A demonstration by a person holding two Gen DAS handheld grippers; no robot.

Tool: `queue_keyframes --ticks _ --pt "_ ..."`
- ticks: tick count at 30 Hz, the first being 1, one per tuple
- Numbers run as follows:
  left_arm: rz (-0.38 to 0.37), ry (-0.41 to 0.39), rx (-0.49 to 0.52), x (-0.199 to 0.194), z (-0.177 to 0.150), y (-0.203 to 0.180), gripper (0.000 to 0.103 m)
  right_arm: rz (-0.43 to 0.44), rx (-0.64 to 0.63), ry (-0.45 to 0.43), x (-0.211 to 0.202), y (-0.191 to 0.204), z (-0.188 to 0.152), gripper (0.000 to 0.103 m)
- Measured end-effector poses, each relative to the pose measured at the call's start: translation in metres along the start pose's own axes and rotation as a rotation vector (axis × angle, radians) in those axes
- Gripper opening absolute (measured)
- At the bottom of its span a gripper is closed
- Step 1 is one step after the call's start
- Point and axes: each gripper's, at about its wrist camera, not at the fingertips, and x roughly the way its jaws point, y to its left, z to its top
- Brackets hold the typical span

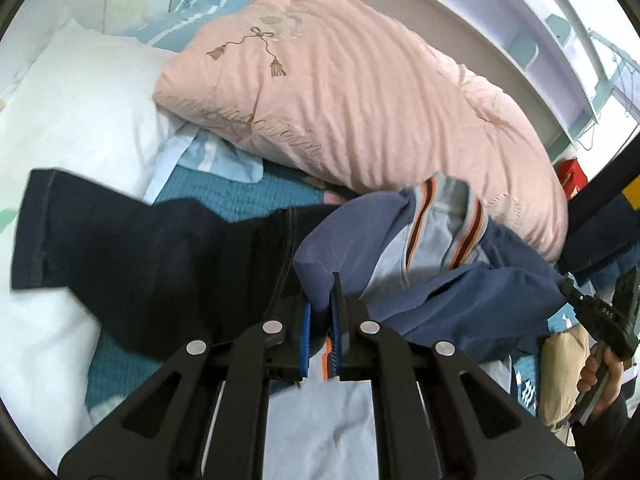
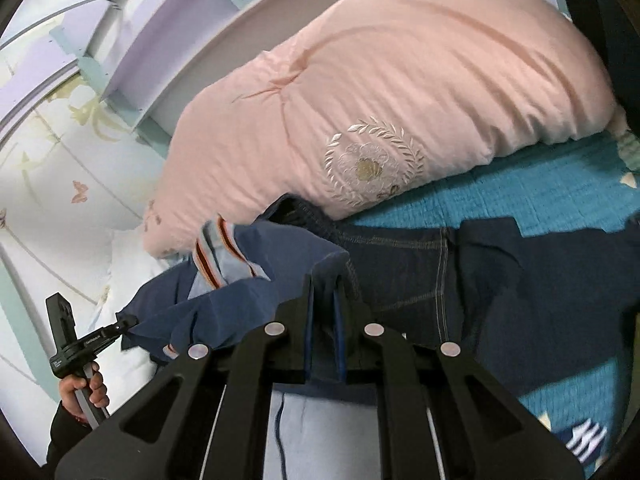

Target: Fold large clothes

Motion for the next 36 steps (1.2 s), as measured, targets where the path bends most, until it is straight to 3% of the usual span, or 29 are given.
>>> queue_keyframes --ticks 7,11,19,22,31,36 --pt "0.036 -0.014 -0.003 -0.055 -0.061 0.003 0.007 0.003 -0.006 0.005 -0.058 0.007 -0.051 0.008" --pt "0.084 -0.014 -0.020 -0.083 -0.122 0.004 0.007 0.000 0.015 0.044 -0.085 0.000 -0.092 0.008" --pt "0.174 0.119 -0.155 -0.078 -0.224 0.029 0.007 -0.072 0.102 0.191 -0.098 -0.036 -0.194 0.008" --pt "0.213 0.146 -0.178 -0.077 -0.239 0.040 0.009 -0.091 0.167 0.221 -0.095 -0.055 -0.215 0.008" --pt "0.170 0.161 -0.185 -0.086 -0.251 0.049 0.011 -0.125 0.161 0.255 -0.095 -0.058 -0.233 0.008" --pt "0.181 0.175 -0.219 -0.097 -0.249 0.056 0.023 -0.128 0.115 0.315 -0.091 -0.057 -0.232 0.015"
